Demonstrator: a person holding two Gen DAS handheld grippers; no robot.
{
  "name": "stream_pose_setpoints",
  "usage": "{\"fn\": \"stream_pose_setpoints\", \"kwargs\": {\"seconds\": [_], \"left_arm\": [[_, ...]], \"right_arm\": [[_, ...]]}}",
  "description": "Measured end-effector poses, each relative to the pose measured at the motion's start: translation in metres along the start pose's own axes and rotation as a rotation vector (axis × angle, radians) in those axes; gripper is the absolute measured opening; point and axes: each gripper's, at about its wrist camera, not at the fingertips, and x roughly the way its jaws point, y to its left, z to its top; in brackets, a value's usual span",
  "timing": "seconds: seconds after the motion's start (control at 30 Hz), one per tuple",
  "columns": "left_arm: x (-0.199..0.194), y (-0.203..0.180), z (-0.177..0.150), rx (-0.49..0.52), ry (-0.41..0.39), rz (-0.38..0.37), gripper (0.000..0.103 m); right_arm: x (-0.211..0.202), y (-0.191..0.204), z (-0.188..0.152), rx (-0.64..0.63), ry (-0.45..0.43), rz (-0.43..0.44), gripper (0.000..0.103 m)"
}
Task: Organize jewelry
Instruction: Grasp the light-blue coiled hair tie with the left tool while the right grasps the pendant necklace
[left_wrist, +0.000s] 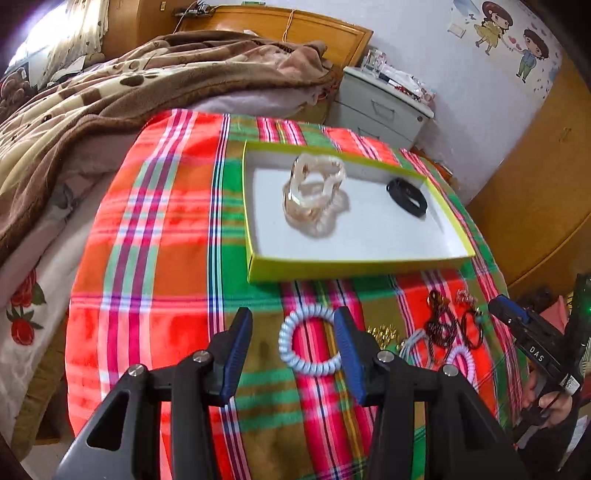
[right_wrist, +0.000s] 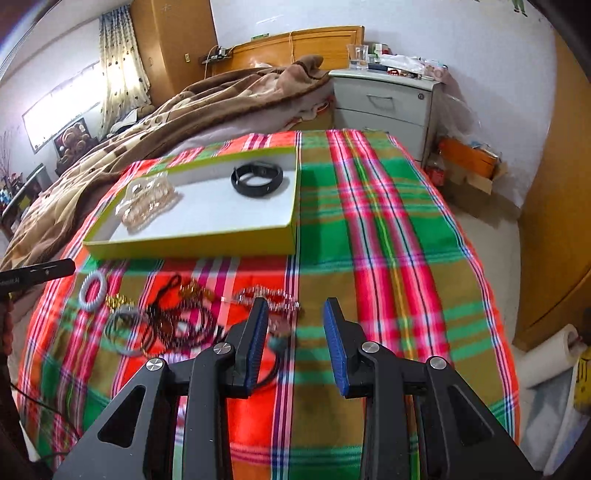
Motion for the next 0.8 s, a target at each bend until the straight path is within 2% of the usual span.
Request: {"fn": "stream_pose_setpoints", "kwargs": {"seconds": [0.13, 0.23, 0.33, 0.57, 0.8], "left_arm": [[0.0, 0.005, -0.01, -0.02, 0.01, -0.009, 0.048], [0.002, 0.005, -0.016, -0.015, 0.027, 0.012, 0.048], [0.004, 0.005, -0.018, -0.015, 0.036, 0.014, 0.048], [0.017, -0.005, -0.019, 0.042, 0.06, 0.108, 0.048], [0.021, -0.014, -0.021, 0.103, 0.045, 0.181, 0.048]], "right_arm": [[0.0, 0.002, -0.005, -0.007, 0.001, 0.013, 0.032], [0.002, 0.005, -0.01, -0.023, 0.011, 0.012, 0.032], [0.006, 0.006, -0.012, -0.038, 0.026, -0.013, 0.033], [0.016, 0.01, -0.016, -0.061, 0.059, -0.034, 0.033], [0.017, 0.015, -0.017, -0.092, 0.063, -0.052, 0.033]]}}
